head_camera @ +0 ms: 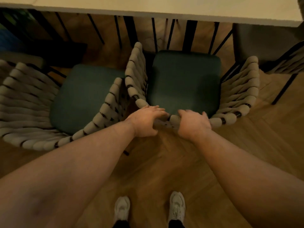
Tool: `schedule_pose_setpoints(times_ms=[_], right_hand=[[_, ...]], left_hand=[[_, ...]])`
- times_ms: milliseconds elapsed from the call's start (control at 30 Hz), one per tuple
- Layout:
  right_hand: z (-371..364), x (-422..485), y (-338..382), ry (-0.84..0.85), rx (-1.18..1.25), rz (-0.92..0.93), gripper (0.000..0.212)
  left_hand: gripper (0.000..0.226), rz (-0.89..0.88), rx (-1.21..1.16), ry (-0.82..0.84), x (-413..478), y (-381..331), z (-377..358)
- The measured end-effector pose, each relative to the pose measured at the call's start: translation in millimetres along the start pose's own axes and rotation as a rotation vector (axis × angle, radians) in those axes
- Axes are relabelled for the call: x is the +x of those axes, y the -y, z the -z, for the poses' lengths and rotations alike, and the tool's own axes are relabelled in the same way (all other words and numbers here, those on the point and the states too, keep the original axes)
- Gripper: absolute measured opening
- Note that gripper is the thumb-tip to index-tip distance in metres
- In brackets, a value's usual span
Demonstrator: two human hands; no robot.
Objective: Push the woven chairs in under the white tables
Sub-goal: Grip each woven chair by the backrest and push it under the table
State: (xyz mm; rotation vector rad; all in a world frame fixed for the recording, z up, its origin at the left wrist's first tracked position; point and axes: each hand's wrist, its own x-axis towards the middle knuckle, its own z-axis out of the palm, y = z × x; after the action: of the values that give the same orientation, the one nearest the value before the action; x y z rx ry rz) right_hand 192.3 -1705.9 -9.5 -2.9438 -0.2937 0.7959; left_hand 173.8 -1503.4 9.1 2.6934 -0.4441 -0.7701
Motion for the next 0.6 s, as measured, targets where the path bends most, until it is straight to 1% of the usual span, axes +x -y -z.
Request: schedule_pose_setpoints(times_ms=[67, 100, 200, 267, 300, 400, 500, 600], right_hand=[[-4, -12, 52, -0.073, 0.096, 0.091, 0.072], [-6, -18, 77, -0.103, 0.13, 0.133, 0.077], [-16, -30, 150, -0.124, 0.174, 0.219, 0.083], [-24, -34, 200, -0.092, 0.183, 0.262, 0.087], [-28, -35, 224, -0.086, 0.182, 0.282, 0.089], [-41, -38, 301, -0.083, 0.127, 0.375, 0.091], [-56, -39, 376, -0.031, 0.062, 0.488, 0.096], [-73, -44, 443, 0.076, 0.024, 0.541, 0.103]], left_hand=[[0.073, -0.007, -0.034, -0.058, -28, 29, 2], [0.069, 0.003, -0.053, -0.107, -45, 47, 2], [0.059, 0.056, -0.086, -0.235, -101, 114, 0], [0.062, 0.1, -0.078, -0.257, -141, 167, 1], [0.069, 0.132, -0.078, -0.246, -162, 195, 3], [0.1, 0.233, -0.085, -0.161, -230, 278, 8], [0.125, 0.326, -0.037, -0.01, -290, 357, 9], [0.142, 0.39, 0.098, 0.155, -335, 429, 5]])
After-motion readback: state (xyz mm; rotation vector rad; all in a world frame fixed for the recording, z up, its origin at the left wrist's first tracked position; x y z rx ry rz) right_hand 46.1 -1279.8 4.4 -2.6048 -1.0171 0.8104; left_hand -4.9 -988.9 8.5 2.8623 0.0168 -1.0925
